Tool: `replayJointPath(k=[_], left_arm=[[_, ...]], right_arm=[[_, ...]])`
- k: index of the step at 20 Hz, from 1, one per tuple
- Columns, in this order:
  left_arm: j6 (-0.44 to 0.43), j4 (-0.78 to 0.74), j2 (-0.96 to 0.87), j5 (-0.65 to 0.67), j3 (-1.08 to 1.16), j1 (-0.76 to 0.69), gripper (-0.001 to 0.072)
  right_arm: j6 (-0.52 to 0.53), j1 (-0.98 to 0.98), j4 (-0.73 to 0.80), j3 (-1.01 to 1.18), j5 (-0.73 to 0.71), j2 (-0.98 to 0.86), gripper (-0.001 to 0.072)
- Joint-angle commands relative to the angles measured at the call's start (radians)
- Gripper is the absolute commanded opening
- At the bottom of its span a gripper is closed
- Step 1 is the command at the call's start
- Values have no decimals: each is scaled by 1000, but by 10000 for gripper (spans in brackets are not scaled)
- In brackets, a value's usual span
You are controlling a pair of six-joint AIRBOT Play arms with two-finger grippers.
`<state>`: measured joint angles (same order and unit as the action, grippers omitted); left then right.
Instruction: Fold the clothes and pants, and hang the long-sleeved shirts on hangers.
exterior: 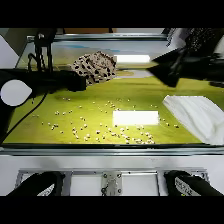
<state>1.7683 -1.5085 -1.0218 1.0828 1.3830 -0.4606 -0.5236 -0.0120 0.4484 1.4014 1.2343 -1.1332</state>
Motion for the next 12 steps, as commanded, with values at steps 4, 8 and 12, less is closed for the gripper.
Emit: replayJointPath(k=[4,8,12], left_arm=[[0,46,103,-146,-207,26,10],[0,44,138,-171,-228,26,10],[0,44,142,-174,-228,26,10]], right_arm=[[-27,296,90,0,16,-109,471],[-26,299,90,0,16,-120,76],[-26,299,90,0,16,-122,15]])
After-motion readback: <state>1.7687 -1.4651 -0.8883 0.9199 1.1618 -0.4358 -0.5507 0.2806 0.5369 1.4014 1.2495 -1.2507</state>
